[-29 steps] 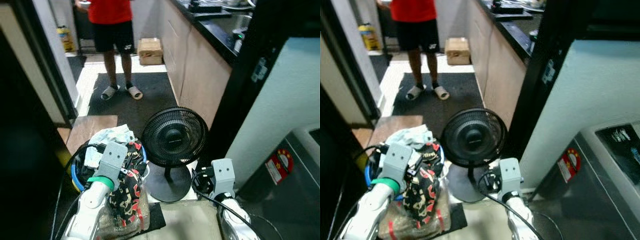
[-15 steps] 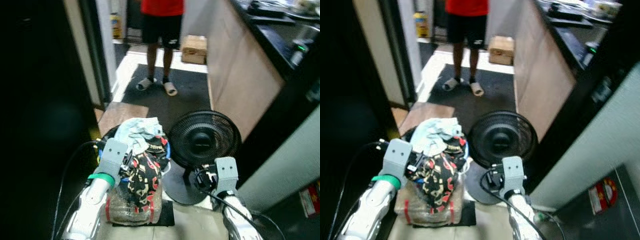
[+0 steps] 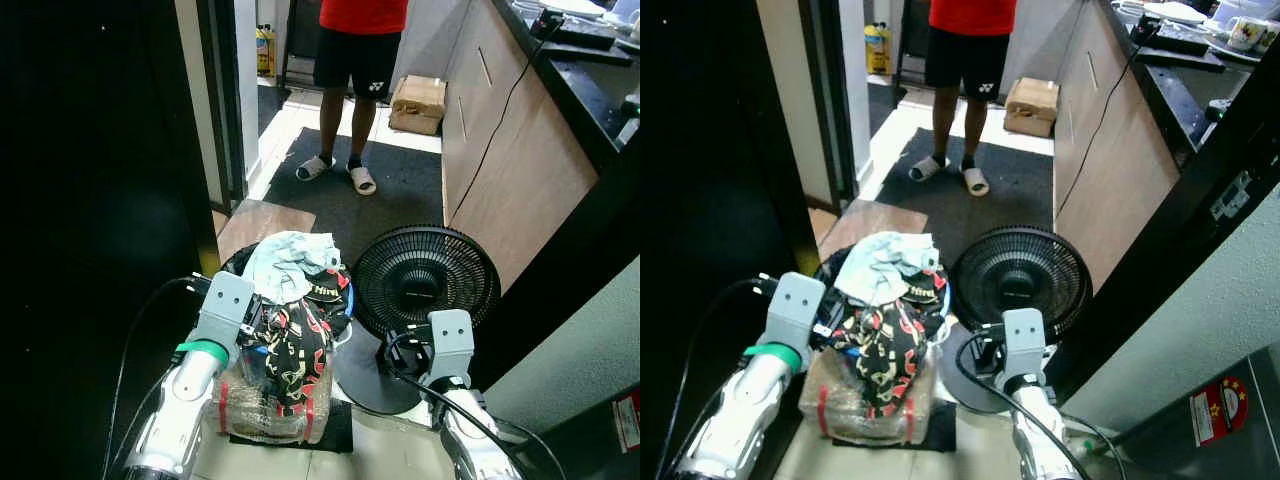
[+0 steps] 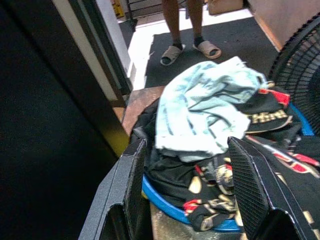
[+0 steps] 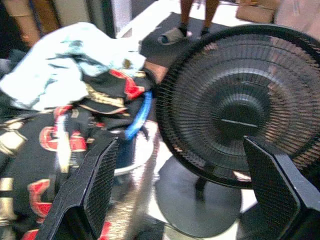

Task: Clothes washing

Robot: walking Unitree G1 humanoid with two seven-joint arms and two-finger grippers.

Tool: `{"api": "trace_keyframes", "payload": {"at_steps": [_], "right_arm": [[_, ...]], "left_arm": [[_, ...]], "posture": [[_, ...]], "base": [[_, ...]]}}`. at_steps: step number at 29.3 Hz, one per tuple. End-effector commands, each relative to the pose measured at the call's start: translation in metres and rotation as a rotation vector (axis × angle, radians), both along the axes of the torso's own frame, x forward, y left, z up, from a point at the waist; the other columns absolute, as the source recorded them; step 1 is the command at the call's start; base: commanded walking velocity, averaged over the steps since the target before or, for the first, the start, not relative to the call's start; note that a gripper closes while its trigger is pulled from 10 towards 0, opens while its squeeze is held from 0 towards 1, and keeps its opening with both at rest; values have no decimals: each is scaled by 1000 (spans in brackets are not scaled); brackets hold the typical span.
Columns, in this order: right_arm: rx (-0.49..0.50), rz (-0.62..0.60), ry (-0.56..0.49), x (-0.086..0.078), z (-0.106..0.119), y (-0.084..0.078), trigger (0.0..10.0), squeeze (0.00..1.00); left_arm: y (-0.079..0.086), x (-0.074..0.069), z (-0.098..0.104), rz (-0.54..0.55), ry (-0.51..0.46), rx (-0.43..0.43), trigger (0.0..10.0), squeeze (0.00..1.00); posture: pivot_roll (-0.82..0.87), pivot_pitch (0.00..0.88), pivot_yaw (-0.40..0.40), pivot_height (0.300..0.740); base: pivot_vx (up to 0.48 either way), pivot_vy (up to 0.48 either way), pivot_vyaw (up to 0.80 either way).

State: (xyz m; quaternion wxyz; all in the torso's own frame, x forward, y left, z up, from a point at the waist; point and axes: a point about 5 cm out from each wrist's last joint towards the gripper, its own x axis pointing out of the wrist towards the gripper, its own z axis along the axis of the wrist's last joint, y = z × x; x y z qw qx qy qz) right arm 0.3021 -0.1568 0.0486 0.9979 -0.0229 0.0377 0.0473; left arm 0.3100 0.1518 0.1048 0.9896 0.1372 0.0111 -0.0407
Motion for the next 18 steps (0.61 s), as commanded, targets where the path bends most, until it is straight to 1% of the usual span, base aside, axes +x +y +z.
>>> {"api": "trace_keyframes", "payload": {"at_steps": [1,18], "right_arm": [[4,-11,2,-1,-2,-3,10000,0],[-2,-9,5,-2,-3,-4,10000,0]], "left_arm": [[-2,0,-3,-1,8,7,10000,0],[-3,1,-5,-7,7,8,10000,0]], "posture": [[59,9,-16,740],[59,6,-12,740]], "base": [[454,0,0],[452,0,0]]}}
